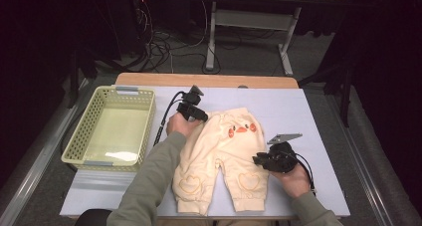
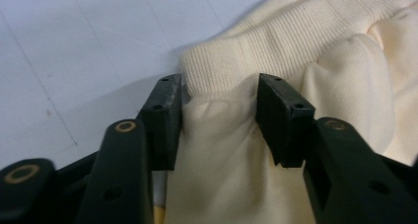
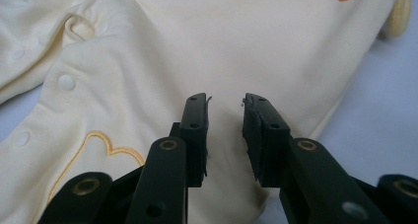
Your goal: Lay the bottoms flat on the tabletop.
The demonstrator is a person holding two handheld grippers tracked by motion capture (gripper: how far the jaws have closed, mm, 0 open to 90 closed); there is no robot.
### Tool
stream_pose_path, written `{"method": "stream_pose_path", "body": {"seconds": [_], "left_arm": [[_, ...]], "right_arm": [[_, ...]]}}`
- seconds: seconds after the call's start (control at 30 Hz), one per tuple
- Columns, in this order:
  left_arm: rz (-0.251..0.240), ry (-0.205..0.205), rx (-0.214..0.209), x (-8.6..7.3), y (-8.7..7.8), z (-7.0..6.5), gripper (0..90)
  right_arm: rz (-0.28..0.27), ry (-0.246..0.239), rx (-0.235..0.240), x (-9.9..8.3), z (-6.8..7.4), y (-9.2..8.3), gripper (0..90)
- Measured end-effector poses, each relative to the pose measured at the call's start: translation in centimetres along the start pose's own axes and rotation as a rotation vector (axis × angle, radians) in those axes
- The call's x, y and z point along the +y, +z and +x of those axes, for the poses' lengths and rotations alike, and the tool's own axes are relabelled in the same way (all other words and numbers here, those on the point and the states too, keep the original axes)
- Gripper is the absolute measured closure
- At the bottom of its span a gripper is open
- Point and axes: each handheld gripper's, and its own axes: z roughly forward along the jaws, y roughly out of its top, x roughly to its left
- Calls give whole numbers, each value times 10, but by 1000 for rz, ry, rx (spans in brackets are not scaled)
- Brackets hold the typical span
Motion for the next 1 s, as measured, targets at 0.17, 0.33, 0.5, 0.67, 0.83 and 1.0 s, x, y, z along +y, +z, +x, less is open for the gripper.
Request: {"method": "stream_pose_path", "body": {"seconds": [0.17, 0.33, 0.5, 0.67, 0.83, 1.0], "left_arm": [[41, 14, 2, 6, 10, -3, 728], [71, -21, -8, 7, 22, -1, 756], [80, -1, 3, 7, 24, -3, 756], [100, 19, -13, 6, 20, -3, 753], [51, 31, 17, 10, 3, 1, 749], [14, 32, 59, 17, -16, 8, 679]], "right_arm": [[4, 0, 3, 0, -1, 1, 716], [-2, -2, 2, 0, 0, 0, 708], [4, -3, 4, 0, 0, 1, 703], [8, -4, 2, 1, 1, 3, 693], [3, -13, 4, 1, 3, 2, 689], [12, -15, 8, 2, 4, 5, 687]]}}
